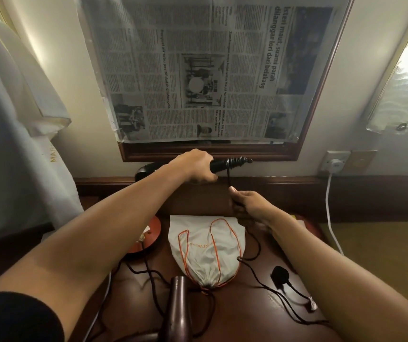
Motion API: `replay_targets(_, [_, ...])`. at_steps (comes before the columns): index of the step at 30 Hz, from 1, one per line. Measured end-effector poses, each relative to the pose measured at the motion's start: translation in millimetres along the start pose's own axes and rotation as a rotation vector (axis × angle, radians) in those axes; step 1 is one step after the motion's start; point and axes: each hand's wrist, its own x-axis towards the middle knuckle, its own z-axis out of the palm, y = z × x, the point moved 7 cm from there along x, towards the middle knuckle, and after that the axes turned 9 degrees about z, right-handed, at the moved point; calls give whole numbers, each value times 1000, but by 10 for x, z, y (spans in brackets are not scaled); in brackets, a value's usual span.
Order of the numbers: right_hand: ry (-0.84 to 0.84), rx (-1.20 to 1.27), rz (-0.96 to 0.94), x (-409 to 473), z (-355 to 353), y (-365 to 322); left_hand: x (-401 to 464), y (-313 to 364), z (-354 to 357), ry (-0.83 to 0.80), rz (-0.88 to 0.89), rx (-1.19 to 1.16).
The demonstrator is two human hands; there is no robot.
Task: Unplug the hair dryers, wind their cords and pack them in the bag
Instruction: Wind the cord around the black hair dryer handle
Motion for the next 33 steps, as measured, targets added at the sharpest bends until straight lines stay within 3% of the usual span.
replay_targets(4, [-45, 140, -17, 76, -74, 91, -12, 35, 32, -35, 26, -2])
replay_targets(8, [-10, 75, -59, 151, -186, 128, -10, 111, 81, -50, 81, -10])
replay_targets(13, [140, -161, -123, 128, -321, -44, 4, 225, 177, -92, 162, 3])
replay_targets(18, [346, -515, -24, 182, -585, -290, 13, 282, 178, -94, 201, 8])
replay_targets(22, [466, -876, -139, 135, -755, -696, -8, 297, 170, -98, 212, 42])
replay_targets(29, [468, -982, -327, -120, -576, -1276, -7, 351, 228, -105, 170, 150])
replay_targets(33, [519, -944, -401, -264, -450, -1475, -3, 276, 234, -63, 95, 97])
